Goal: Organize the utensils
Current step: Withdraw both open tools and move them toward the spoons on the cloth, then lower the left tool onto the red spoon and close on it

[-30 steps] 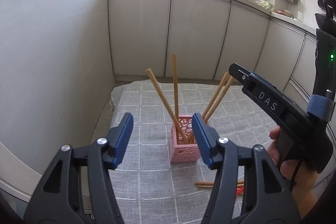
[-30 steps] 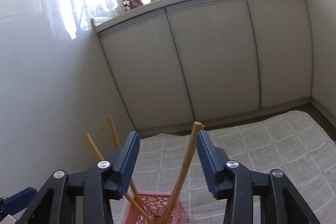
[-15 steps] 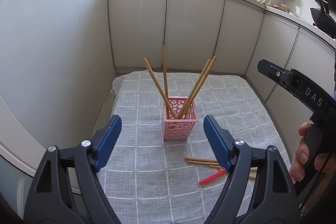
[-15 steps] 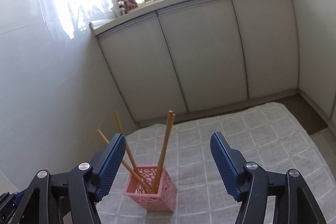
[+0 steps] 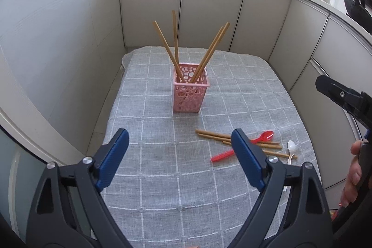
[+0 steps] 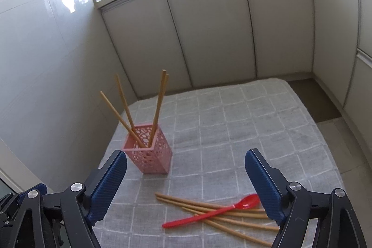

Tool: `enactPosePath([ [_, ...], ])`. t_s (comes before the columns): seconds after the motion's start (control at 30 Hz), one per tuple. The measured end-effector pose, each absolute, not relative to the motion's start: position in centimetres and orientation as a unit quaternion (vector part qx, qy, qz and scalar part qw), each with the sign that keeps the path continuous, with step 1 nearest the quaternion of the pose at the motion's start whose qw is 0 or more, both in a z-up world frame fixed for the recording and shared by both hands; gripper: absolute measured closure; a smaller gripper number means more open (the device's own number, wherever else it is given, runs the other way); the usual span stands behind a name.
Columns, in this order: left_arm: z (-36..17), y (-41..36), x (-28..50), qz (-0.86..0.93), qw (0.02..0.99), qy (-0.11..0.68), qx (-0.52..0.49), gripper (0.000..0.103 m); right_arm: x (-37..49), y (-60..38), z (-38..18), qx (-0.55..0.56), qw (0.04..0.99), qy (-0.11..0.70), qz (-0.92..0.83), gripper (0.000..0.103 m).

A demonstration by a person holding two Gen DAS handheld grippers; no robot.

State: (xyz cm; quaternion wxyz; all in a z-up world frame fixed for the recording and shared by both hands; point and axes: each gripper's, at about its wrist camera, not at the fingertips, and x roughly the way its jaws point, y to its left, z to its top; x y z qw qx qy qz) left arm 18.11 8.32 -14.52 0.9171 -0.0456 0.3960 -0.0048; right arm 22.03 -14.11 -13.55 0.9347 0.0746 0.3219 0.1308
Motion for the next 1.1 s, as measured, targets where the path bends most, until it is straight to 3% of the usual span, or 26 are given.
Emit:
enactPosePath([
  [0.33,-19.3,6.9,19.3,-0.012,0.875,0.481,-0.046,0.013,21.5,-16.6,-18.1,0.051,0.903,0.417,0.095,0.012],
  [0.57,-22.9,5.9,20.7,-0.048,0.835,0.535,-0.119,0.016,23.0,-18.8,-21.1,0.056,0.868,0.491,0.049,0.012],
  [0.7,-23.9,4.5,21.3,-0.061,0.831,0.538,-0.131,0.029,23.6,-20.9,-22.2,0.088,0.852,0.516,0.029,0.012],
  [1.1,-23.9,-7.5,24.8,-0.188,0.845,0.497,0.051,0.057,24.8,-27.9,-24.2,0.142,0.825,0.546,-0.012,0.014],
])
